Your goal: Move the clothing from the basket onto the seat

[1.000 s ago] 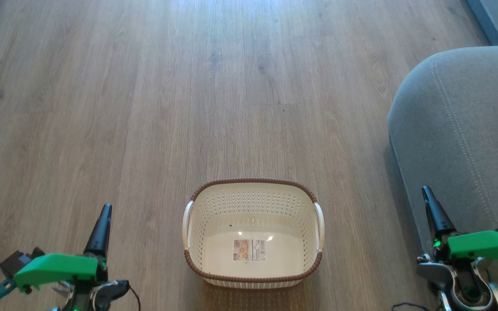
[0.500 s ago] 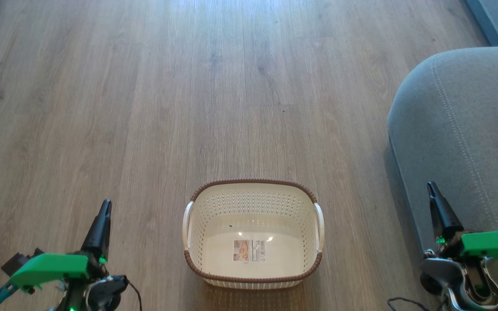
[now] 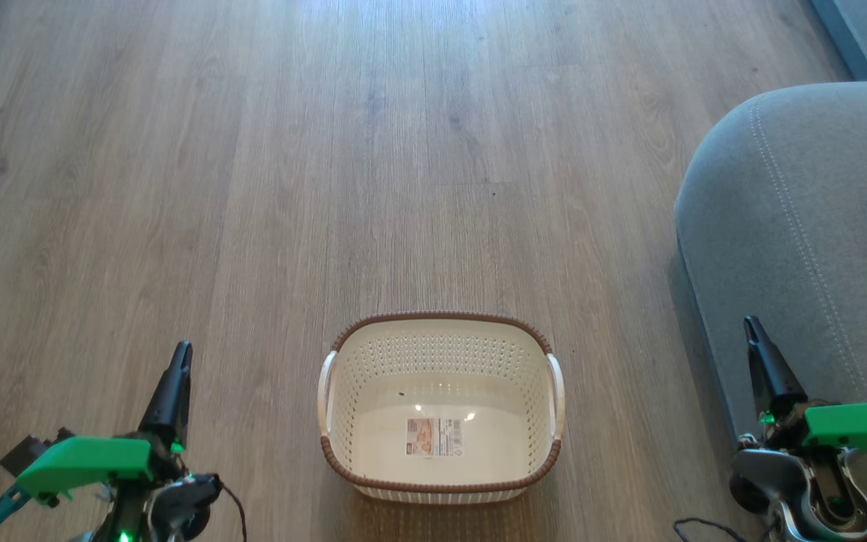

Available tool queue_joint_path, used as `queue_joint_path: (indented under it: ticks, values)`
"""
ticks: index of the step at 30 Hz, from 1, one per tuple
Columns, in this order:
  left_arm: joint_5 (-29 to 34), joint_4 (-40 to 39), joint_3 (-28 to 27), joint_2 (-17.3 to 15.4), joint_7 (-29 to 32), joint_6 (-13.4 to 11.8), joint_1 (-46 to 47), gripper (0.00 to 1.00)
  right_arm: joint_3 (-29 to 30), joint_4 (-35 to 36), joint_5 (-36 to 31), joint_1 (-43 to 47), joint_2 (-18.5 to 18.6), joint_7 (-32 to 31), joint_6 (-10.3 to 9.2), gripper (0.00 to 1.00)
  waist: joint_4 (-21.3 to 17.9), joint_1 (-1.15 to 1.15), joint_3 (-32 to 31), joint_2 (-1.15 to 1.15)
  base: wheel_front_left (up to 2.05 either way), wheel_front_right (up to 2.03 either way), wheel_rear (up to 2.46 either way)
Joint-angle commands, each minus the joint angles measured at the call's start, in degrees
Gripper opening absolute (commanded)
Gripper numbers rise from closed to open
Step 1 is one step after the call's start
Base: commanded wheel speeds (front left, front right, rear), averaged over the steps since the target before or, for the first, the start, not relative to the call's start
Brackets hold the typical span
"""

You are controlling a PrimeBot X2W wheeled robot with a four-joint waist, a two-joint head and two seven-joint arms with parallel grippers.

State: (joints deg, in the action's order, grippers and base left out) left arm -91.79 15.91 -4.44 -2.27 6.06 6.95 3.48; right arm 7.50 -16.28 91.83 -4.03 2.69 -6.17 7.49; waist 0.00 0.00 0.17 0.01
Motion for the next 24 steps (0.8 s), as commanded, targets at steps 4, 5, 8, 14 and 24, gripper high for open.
queue_joint_path:
  ticks: [4,5,8,14,24]
  values:
    - [-0.37,-1.85,-2.08,-0.61,0.43,0.54,2.72,0.0,-0.95,2.25,0.32,-2.15,0.19,-0.34,0.0,0.0,0.0,0.0,0.0,-0.01,0.0,0.0,0.0]
    - [-0.37,-1.85,-2.08,-0.61,0.43,0.54,2.72,0.0,-0.95,2.25,0.32,-2.15,0.19,-0.34,0.0,0.0,0.0,0.0,0.0,-0.01,0.0,0.0,0.0]
    - [-0.38,-1.85,-2.08,-0.61,0.43,0.54,2.72,0.0,-0.96,2.25,0.32,-2.15,0.19,-0.34,0.0,0.0,0.0,0.0,0.0,-0.01,0.0,0.0,0.0]
    - [-0.38,-1.85,-2.08,-0.61,0.43,0.54,2.72,0.0,-0.96,2.25,0.32,-2.15,0.19,-0.33,0.0,0.0,0.0,0.0,0.0,-0.01,0.0,0.0,0.0]
    - [-0.38,-1.86,-2.08,-0.61,0.43,0.54,2.71,0.0,-0.96,2.25,0.32,-2.15,0.19,-0.33,0.0,0.0,0.0,0.0,0.0,-0.01,0.0,0.0,0.0]
